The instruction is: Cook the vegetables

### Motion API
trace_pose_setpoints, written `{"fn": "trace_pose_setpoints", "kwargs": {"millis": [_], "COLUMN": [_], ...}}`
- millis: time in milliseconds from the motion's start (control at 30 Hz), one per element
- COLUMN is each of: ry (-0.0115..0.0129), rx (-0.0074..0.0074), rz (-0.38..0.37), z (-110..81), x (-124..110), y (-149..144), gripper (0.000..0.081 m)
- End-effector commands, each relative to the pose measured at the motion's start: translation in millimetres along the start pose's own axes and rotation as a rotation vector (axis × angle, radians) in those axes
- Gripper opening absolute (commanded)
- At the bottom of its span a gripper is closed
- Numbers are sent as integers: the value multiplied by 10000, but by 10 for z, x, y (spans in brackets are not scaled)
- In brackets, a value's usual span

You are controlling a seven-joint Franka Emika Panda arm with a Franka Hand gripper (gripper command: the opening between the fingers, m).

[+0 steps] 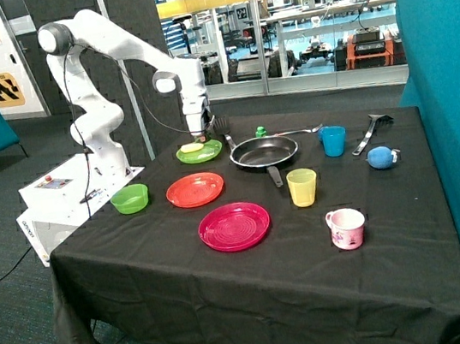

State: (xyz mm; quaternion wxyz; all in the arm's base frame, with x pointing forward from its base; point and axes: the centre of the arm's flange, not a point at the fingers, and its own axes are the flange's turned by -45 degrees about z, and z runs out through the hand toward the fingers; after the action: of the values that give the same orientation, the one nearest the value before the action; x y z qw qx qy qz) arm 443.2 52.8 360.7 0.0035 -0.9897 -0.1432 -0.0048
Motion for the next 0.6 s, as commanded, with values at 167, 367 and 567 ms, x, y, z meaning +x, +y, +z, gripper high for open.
{"fn": "trace_pose_setpoints", "kwargs": {"millis": [167, 367, 567], "ry": [-103, -102, -102], "rx": [-59, -60, -61], "rz": [773, 1019, 1117], "z": [-247, -263, -216], "x": [702, 944, 1216], "y": [188, 276, 372], "gripper": [46, 44, 38]}}
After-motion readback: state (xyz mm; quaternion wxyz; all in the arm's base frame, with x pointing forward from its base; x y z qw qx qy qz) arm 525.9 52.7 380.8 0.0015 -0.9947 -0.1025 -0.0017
